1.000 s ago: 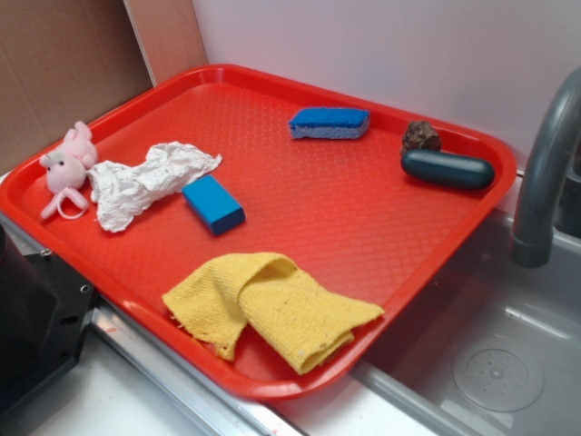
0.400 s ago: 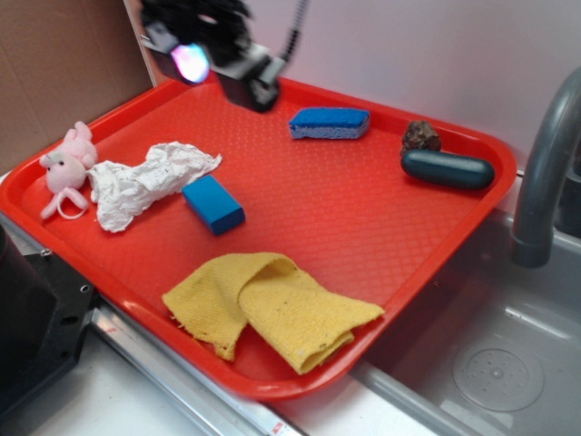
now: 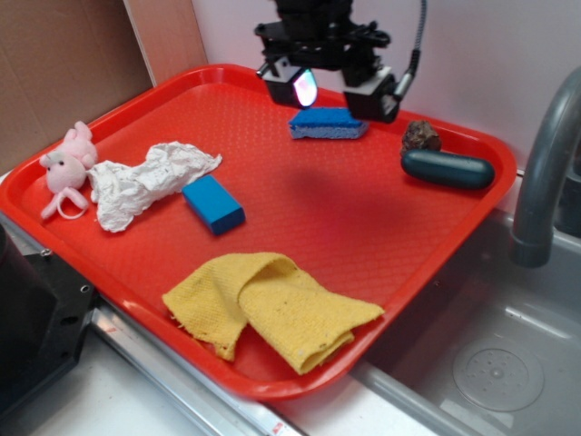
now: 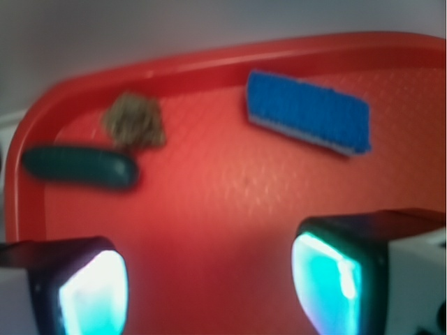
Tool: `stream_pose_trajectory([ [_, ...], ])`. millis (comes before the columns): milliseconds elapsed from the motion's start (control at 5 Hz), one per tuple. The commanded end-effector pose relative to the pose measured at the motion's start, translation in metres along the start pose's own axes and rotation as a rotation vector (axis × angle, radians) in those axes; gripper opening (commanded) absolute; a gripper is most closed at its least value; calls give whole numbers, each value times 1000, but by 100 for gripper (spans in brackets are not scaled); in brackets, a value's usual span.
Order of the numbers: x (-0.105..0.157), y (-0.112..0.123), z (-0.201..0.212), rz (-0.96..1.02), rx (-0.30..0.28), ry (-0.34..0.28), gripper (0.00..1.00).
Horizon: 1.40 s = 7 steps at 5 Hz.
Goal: Grab the rock.
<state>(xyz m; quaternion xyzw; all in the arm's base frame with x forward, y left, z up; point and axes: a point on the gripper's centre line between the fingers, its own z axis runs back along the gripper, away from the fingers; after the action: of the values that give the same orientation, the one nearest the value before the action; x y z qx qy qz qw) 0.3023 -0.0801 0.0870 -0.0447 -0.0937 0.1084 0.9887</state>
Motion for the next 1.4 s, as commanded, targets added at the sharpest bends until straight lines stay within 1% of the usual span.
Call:
stream_pose_trajectory([
  [0, 14, -4, 15, 8, -23, -43, 100],
  [200, 50, -19, -16, -6, -49, -37, 100],
  [400, 70, -36, -42, 37, -39, -40, 100],
  [600, 83, -48, -52, 11, -19, -41, 100],
  [800, 81, -49, -47, -50, -46, -40, 100],
  [1000, 52, -41, -36, -62, -34, -37, 100],
  [1200, 50, -37, -32, -103, -19, -42, 100],
])
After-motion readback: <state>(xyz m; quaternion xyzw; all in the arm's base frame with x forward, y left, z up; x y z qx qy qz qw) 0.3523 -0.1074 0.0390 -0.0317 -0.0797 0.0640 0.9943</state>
